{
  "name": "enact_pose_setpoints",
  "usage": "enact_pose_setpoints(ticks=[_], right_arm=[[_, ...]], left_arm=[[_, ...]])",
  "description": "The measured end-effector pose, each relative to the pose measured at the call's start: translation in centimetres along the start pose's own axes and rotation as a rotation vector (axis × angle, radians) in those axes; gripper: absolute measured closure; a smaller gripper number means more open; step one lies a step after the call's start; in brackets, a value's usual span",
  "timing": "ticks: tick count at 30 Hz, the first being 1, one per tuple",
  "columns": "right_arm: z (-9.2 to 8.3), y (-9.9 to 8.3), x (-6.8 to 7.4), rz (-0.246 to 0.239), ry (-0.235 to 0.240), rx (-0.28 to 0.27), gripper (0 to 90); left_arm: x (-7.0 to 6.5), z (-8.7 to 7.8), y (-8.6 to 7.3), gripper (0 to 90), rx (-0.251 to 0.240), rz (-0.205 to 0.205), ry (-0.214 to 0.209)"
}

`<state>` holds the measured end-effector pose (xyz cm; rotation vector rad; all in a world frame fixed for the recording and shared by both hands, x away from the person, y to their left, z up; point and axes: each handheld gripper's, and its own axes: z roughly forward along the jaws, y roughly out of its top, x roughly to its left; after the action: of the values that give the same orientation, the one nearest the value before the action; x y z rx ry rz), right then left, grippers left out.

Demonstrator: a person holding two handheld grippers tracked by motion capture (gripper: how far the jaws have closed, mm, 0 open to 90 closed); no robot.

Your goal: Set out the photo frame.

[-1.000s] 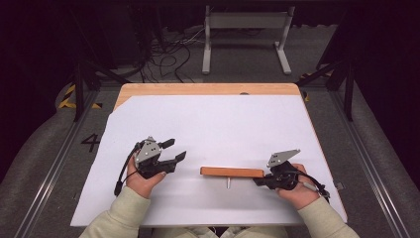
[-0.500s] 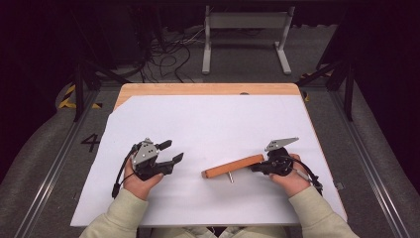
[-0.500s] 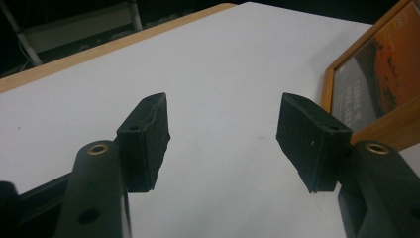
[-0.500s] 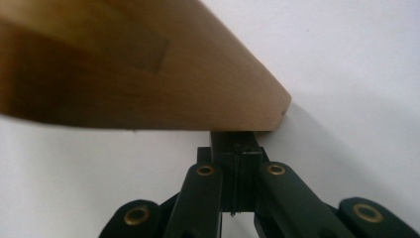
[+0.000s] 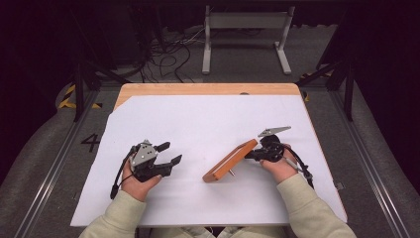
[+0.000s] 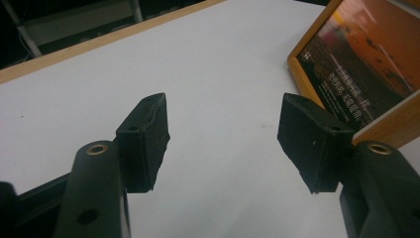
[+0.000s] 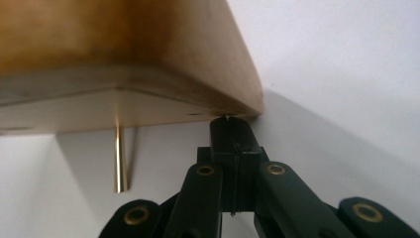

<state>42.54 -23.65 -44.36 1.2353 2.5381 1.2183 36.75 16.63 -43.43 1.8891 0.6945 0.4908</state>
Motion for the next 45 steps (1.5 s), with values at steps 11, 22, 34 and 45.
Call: enact_pose_setpoints(ticks=[11, 22, 34, 45], right_arm=[[1.8, 1.9, -1.0, 0.022, 0.008, -0.005, 90.0], [3.7, 4.3, -1.0, -0.002, 0.038, 0.030, 90.0], [6.2, 5.7, -0.4, -0.023, 0.089, 0.005, 90.0], [3.8, 6.0, -0.1, -0.018, 0.015, -0.016, 81.2]], left_arm=[[0.7, 0.4, -0.1, 33.6, 0.058, -0.016, -0.001], [0.9, 0.7, -0.1, 33.6, 0.061, -0.017, -0.007], [0.9, 0.8, -0.1, 33.5, 0.063, -0.020, -0.014], [1.1, 0.9, -0.1, 33.7, 0.069, -0.026, -0.013]])
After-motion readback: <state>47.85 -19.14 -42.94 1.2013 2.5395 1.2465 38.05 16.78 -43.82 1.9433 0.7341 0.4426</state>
